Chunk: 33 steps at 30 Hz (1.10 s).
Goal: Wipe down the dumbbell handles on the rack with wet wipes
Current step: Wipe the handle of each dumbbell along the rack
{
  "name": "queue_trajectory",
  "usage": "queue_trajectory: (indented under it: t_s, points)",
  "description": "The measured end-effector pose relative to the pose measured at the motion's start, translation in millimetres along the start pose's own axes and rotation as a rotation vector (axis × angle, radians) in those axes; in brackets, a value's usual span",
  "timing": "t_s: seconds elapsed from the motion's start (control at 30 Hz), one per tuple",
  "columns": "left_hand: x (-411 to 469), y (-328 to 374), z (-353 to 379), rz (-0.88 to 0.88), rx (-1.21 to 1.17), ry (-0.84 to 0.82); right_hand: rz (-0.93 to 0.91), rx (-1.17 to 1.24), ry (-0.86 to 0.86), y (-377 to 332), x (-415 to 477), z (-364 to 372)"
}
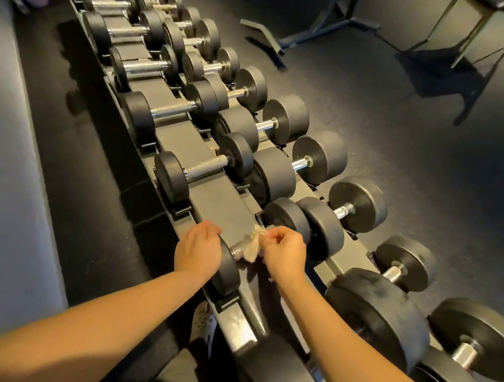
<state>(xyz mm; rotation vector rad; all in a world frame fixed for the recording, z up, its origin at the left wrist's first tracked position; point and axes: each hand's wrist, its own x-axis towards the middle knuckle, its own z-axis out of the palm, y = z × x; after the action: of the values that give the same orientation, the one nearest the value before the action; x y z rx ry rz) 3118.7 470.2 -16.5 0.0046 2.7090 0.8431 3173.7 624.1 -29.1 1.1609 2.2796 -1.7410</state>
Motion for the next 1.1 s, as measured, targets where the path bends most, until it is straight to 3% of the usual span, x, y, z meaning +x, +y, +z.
queue_trajectory:
  t_s: [0.13, 0.27, 0.33, 0.4, 0.53, 0.63, 0.7, 0.77, 0.83, 0.9, 1.0, 1.1]
  points:
    - [6.7, -8.6, -7.4, 0.096, -0.032, -0.105, 0.026, -0.231, 0.129, -13.4, 13.1, 8.1]
    - [18.2, -25.2, -22.2, 0.373, 0.062, -0.287, -0.078, -0.399, -0.142, -33.4, 1.1, 22.3]
    - [34.7, -26.0, -31.7, 0.337, -0.069, -0.362, -0.081, -0.375, -0.327, -39.7, -1.8, 25.1]
    - [52.8, -15.6, -38.0, 0.307, -0.137, -0.505, 0.001, -0.286, -0.353, -41.8, 1.1, 24.2]
    - [79.3, 12.3, -35.6, 0.238, -0.122, -0.858, 0.216, -0.041, -0.045, -50.9, 6.7, 22.9]
    - [93.5, 22.6, -25.6, 0.332, -0.014, -0.833, 0.255, -0.04, -0.131, -58.8, 5.6, 23.8]
    - [100.0, 23.0, -23.4, 0.346, 0.002, -0.849, 0.192, -0.182, -0.056, -59.7, 5.8, 20.1]
    - [104.8, 19.6, -23.3, 0.315, 0.099, -0.882, 0.046, -0.414, 0.199, -59.6, 9.0, 10.1]
    - [110.9, 16.5, -24.5, 0.244, 0.22, -0.923, -0.072, -0.543, 0.427, -67.0, 12.7, -2.2]
    - [117.2, 16.5, -28.0, 0.113, 0.255, -0.999, -0.145, -0.639, 0.514, -71.2, 23.7, -14.7]
    - [120.8, 25.4, -29.0, 0.027, 0.275, -1.034, -0.035, -0.681, 0.269, -64.6, 47.1, -21.0]
    - [110.7, 35.3, -16.7, 0.022, 0.165, -0.901, 0.038, -0.583, 0.094, -48.4, 56.9, -11.6]
